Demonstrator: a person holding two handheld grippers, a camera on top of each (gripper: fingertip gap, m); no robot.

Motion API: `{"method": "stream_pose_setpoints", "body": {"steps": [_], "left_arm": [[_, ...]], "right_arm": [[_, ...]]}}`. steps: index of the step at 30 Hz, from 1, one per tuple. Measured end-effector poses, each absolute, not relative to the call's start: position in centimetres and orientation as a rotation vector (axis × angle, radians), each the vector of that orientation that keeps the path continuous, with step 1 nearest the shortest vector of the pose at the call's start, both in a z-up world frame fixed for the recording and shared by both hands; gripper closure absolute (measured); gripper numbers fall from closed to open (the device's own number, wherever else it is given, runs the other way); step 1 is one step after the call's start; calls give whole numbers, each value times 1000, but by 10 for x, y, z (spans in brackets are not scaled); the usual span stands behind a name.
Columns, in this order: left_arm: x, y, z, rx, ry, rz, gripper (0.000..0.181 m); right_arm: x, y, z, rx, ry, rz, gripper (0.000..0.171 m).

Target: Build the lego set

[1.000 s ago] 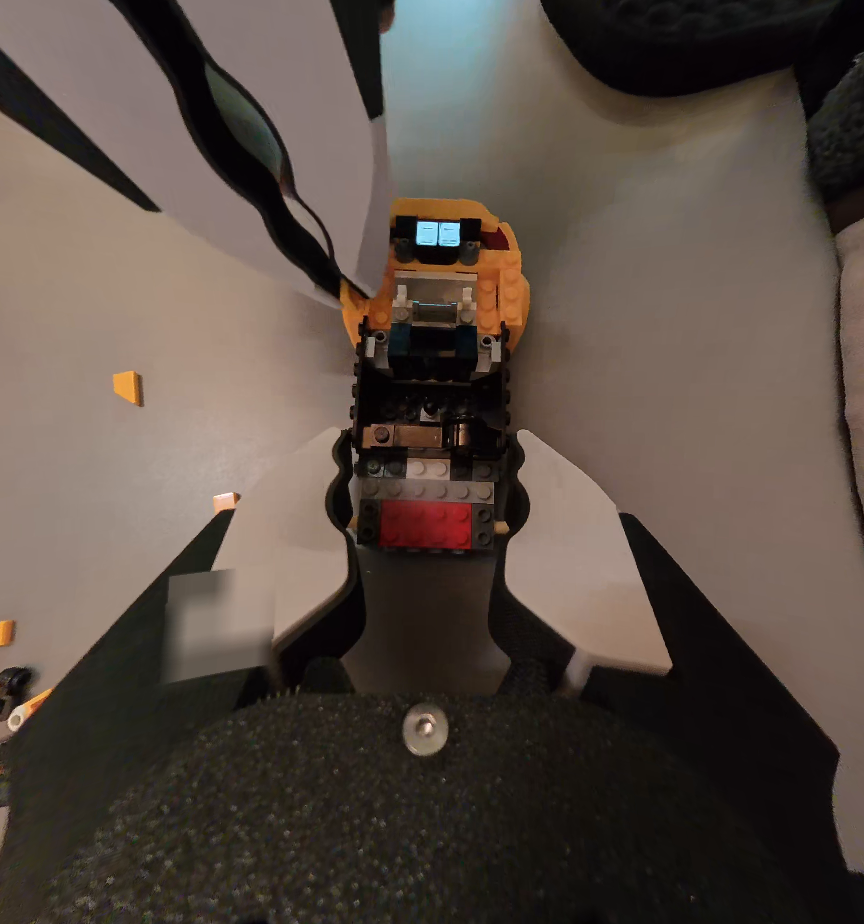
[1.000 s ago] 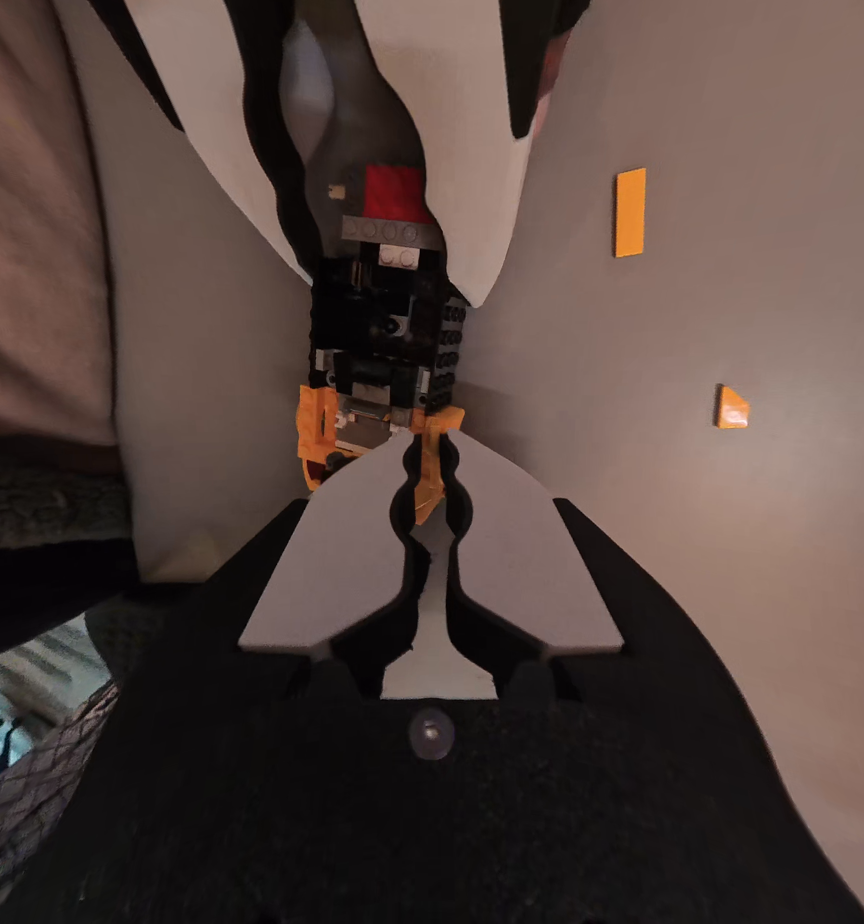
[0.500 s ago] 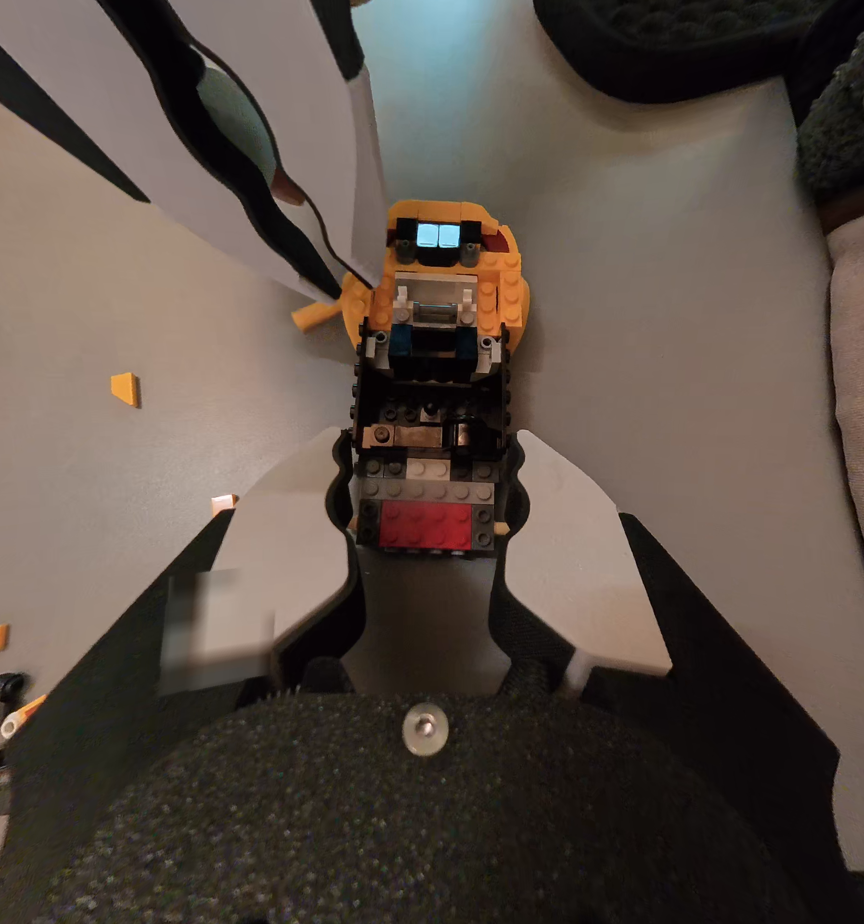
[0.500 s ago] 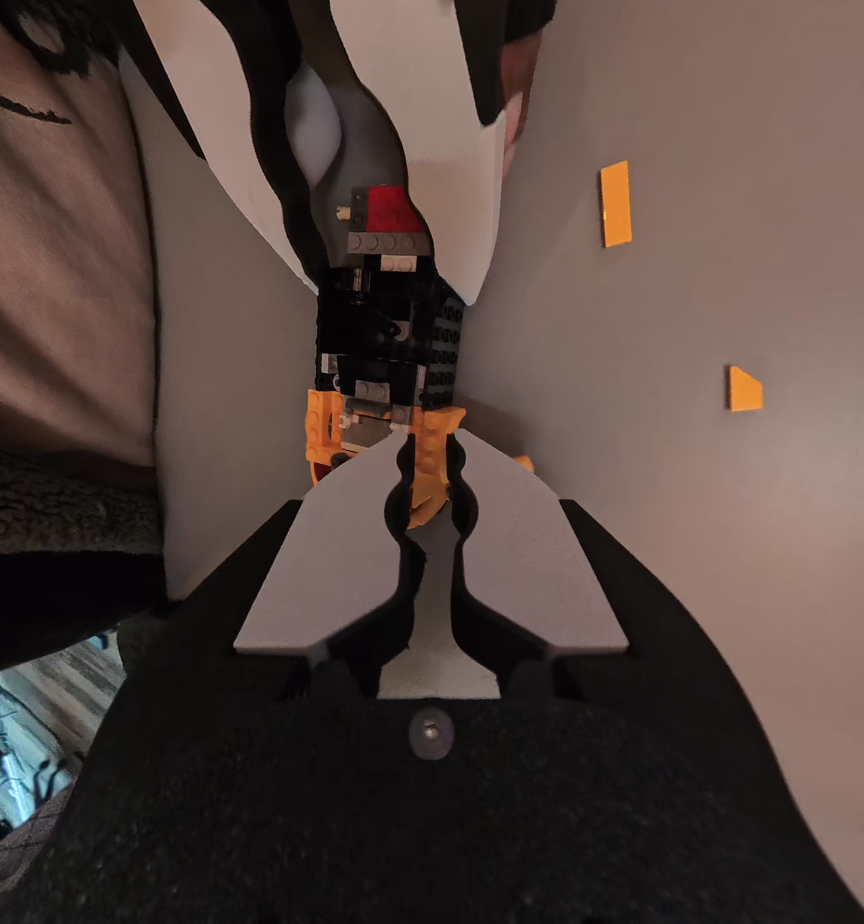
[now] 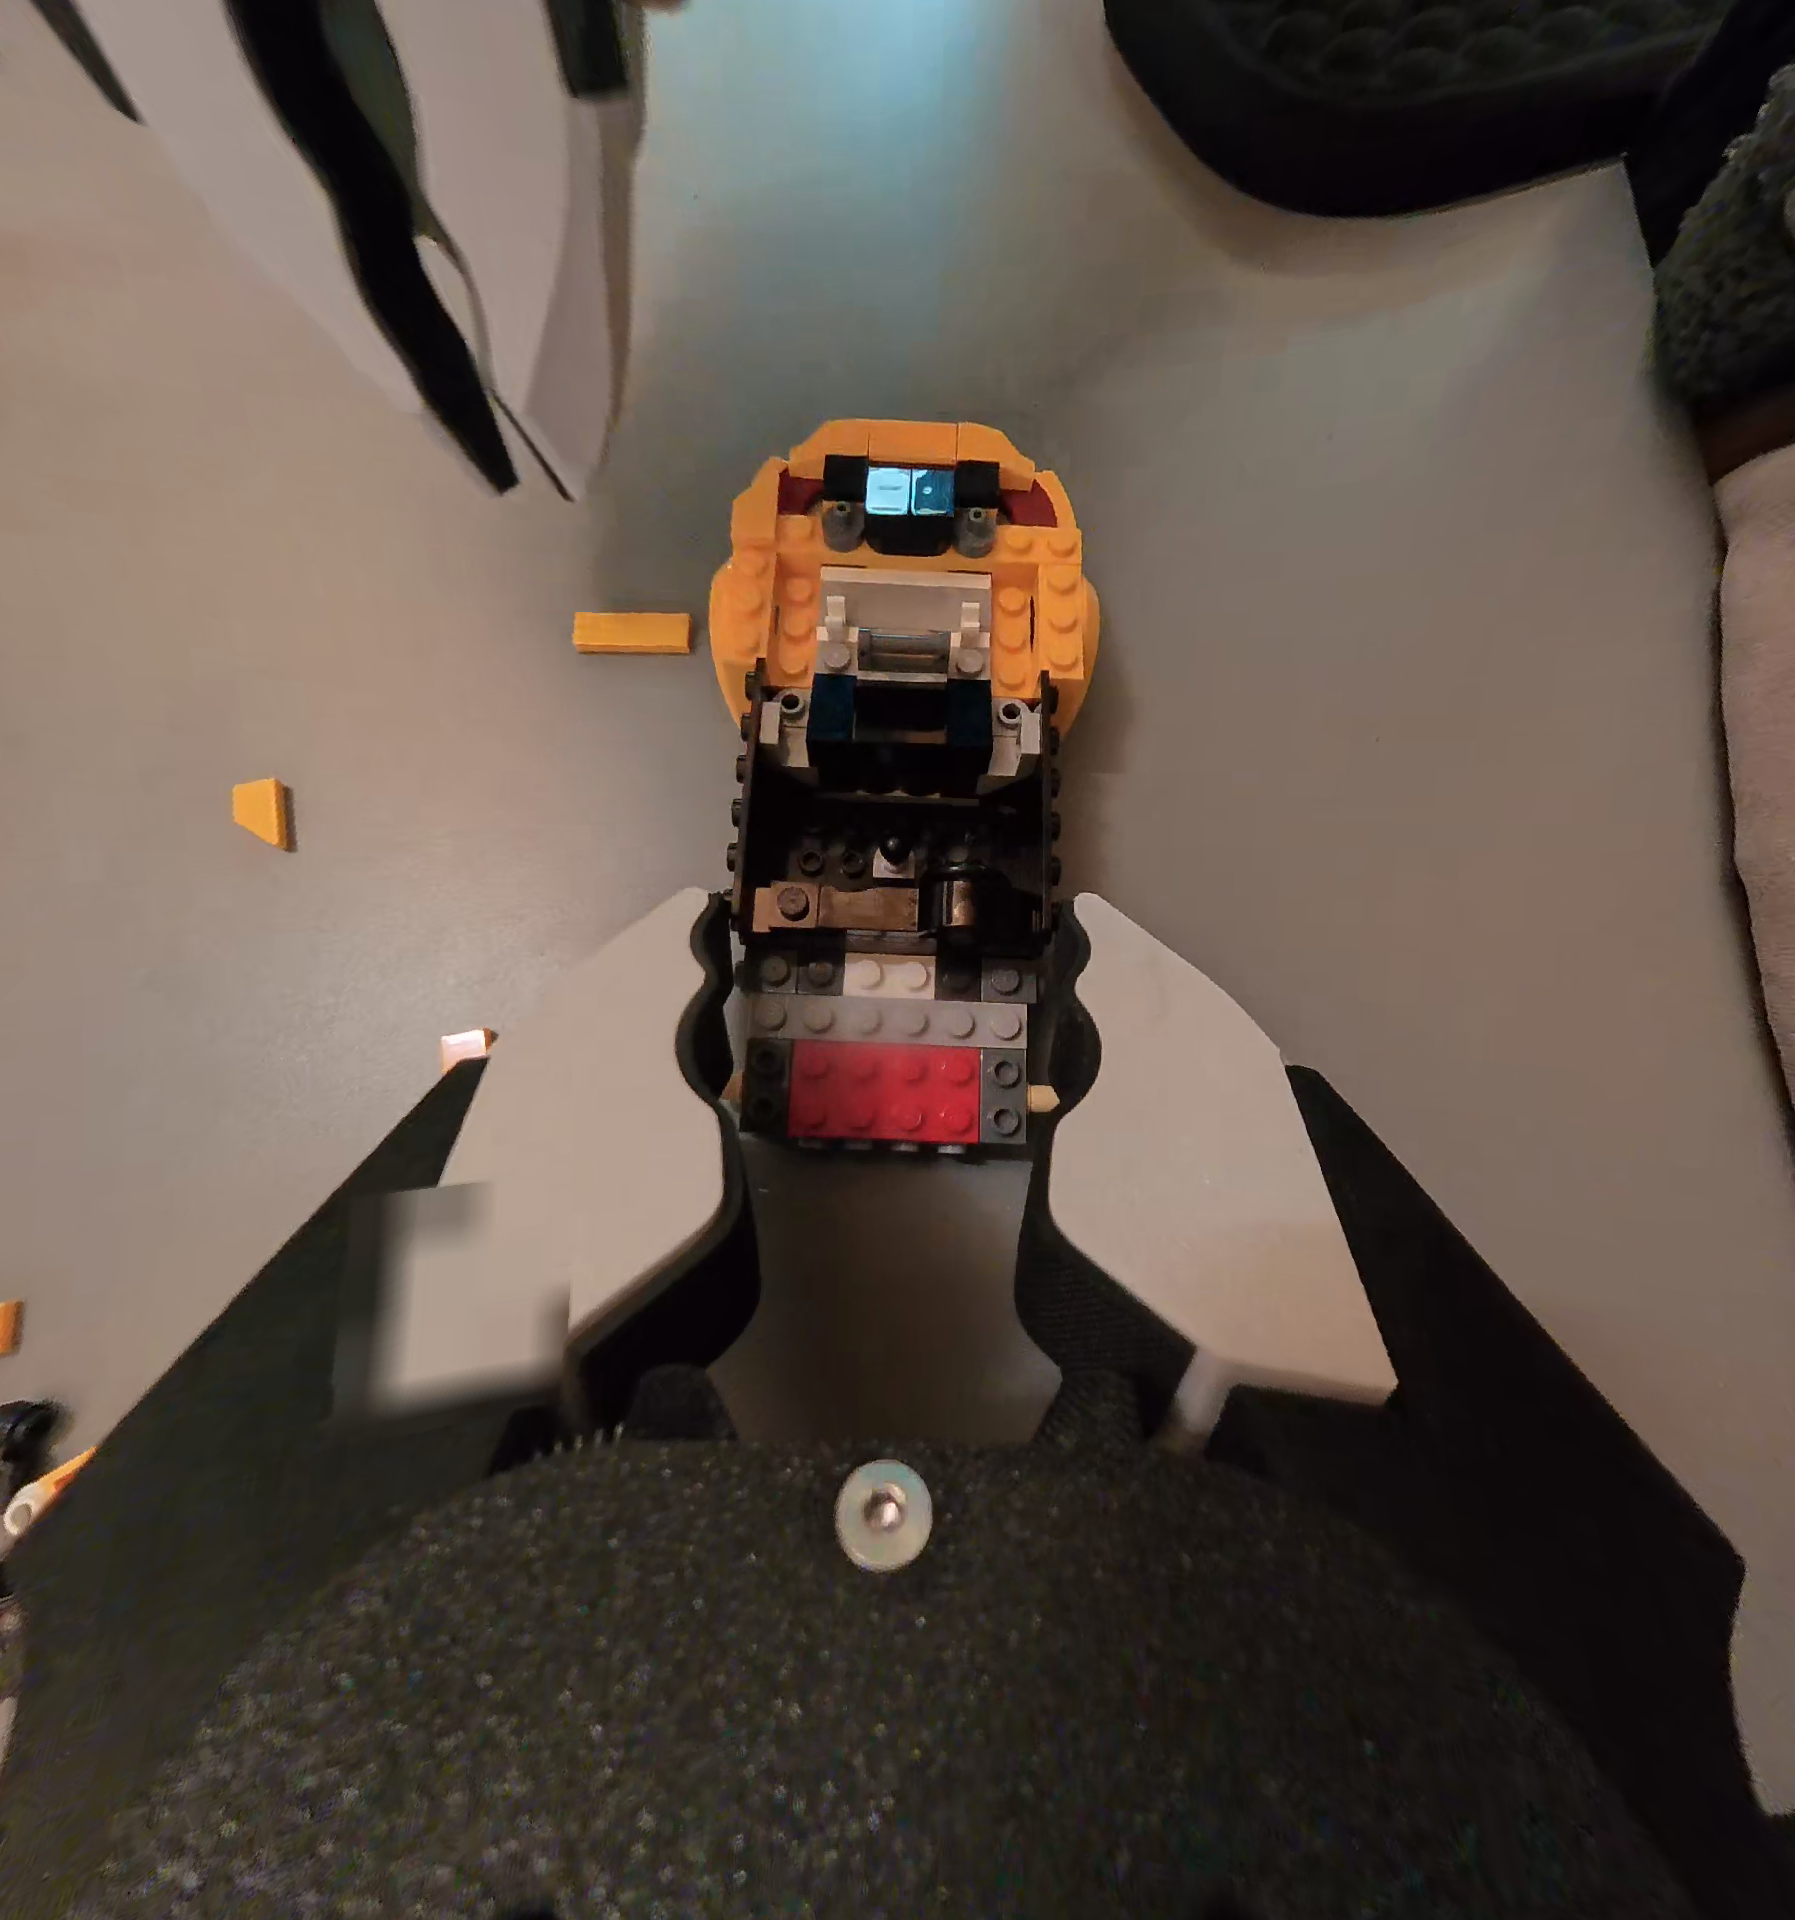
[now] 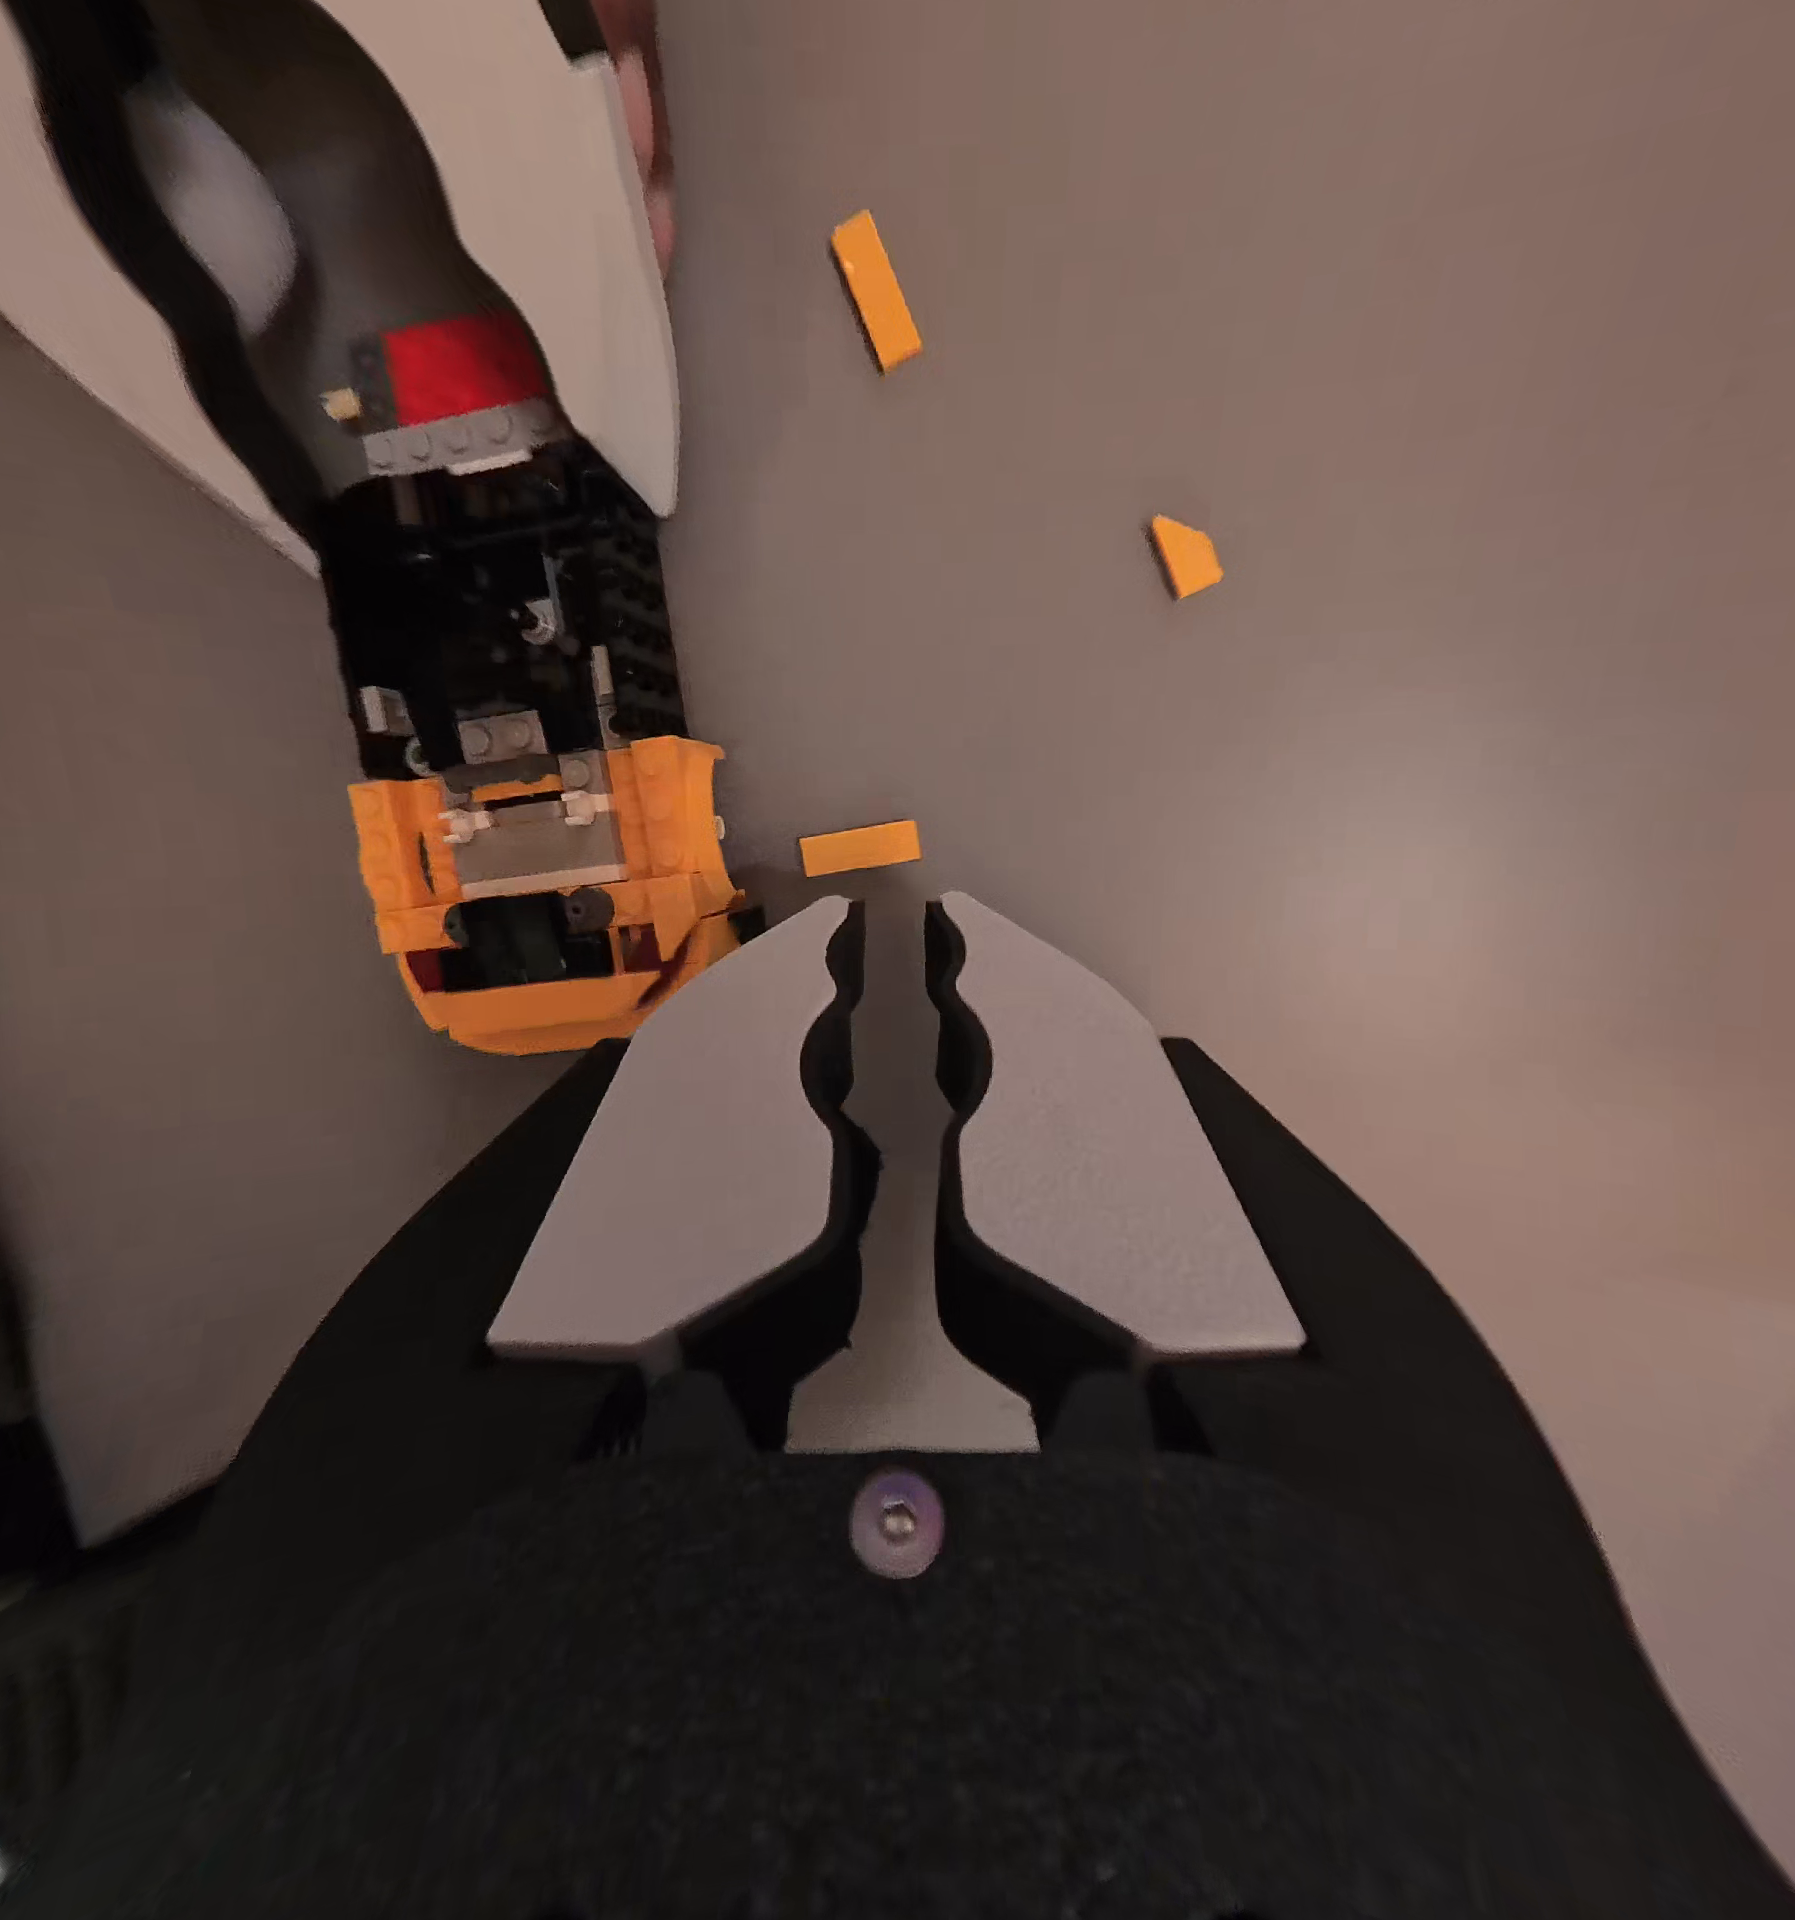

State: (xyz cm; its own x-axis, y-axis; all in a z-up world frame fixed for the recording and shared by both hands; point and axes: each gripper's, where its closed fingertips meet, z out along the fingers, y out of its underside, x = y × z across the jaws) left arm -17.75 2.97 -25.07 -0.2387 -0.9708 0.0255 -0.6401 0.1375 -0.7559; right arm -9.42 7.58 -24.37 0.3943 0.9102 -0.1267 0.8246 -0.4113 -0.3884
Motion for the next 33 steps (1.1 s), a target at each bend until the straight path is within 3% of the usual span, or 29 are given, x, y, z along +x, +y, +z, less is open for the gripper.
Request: {"method": "stream_pose_setpoints", "body": {"steps": [1, 5, 14, 22, 33], "left_arm": [[-177, 30, -251, -1540, 1940, -914, 123], [-176, 30, -251, -1540, 1934, -909, 123], [-177, 27, -251, -1542, 1954, -886, 123], [-179, 28, -251, -1551, 1962, -855, 123], [-179, 29, -251, -1555, 1960, -864, 123]], "right_arm": [[-94, 74, -250, -2442, -1475, 435, 160], [-107, 71, -253, -2634, -1085, 521, 156], [-108, 74, -262, -2726, -969, 374, 144], [-105, 76, -265, -2673, -1104, 172, 163], [-102, 74, -265, -2563, -1399, 153, 160]]}}
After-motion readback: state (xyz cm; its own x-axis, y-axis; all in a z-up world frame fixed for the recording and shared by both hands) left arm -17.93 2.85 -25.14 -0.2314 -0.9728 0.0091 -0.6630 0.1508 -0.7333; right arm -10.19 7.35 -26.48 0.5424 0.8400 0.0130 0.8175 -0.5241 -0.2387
